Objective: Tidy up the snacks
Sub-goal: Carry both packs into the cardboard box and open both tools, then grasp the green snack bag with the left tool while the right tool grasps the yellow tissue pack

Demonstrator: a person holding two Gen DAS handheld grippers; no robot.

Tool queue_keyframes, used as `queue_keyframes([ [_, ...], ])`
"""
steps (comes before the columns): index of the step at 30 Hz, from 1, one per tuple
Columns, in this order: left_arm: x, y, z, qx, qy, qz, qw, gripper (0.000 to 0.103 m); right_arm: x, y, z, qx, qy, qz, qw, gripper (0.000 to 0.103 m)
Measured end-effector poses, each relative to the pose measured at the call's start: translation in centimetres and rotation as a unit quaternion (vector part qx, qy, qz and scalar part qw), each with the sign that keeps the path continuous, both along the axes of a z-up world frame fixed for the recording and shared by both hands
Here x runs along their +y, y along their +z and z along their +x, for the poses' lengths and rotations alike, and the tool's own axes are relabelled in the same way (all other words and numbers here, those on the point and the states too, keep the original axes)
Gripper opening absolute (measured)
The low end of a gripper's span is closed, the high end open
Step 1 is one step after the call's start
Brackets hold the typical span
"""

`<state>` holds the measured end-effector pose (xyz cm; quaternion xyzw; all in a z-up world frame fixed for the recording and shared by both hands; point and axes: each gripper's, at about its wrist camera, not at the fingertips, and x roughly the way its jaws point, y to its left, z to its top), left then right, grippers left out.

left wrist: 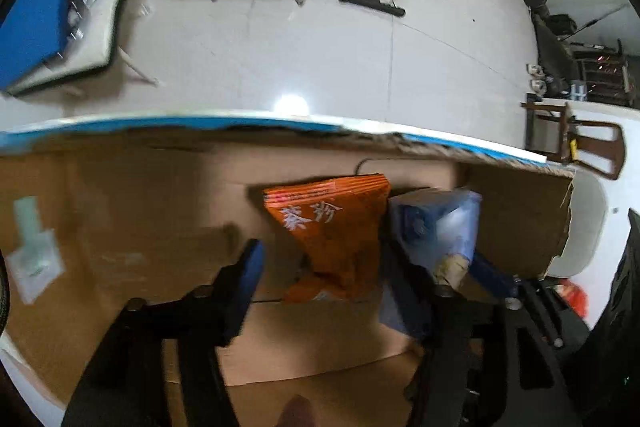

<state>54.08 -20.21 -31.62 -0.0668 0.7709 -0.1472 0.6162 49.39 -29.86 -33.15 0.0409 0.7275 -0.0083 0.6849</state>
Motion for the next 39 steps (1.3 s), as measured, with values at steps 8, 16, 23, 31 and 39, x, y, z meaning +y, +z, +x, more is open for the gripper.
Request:
queue_keyframes([
  [8,1.6,4.6,-2.3,-0.082,-0.034,0.051,0.9947,0.098,0.1,4.0,-1.6,-0.023,-0.011,-0.031,0.999,0.094],
  [16,5.1,9.5,-6.3,-0.162,-0.010,0.069,0.9843,0.103,0.5,7.6,-6.1,-0.052,-0.047,-0.019,0.997,0.103],
  [23,6.7,12.8,-11.6,-0.192,-0.011,0.066,0.9791,0.103,2.8,9.3,-11.0,-0.067,-0.048,0.008,0.997,0.103],
  [31,8.1,15.5,-21.1,-0.216,-0.011,0.094,0.9717,0.103,3.9,11.7,-19.9,-0.086,-0.055,0.037,0.994,0.103],
  [39,9.9,7.5,-29.3,-0.106,0.036,0.098,0.9889,0.103,2.8,3.8,-26.7,-0.005,-0.082,0.089,0.993,0.100],
])
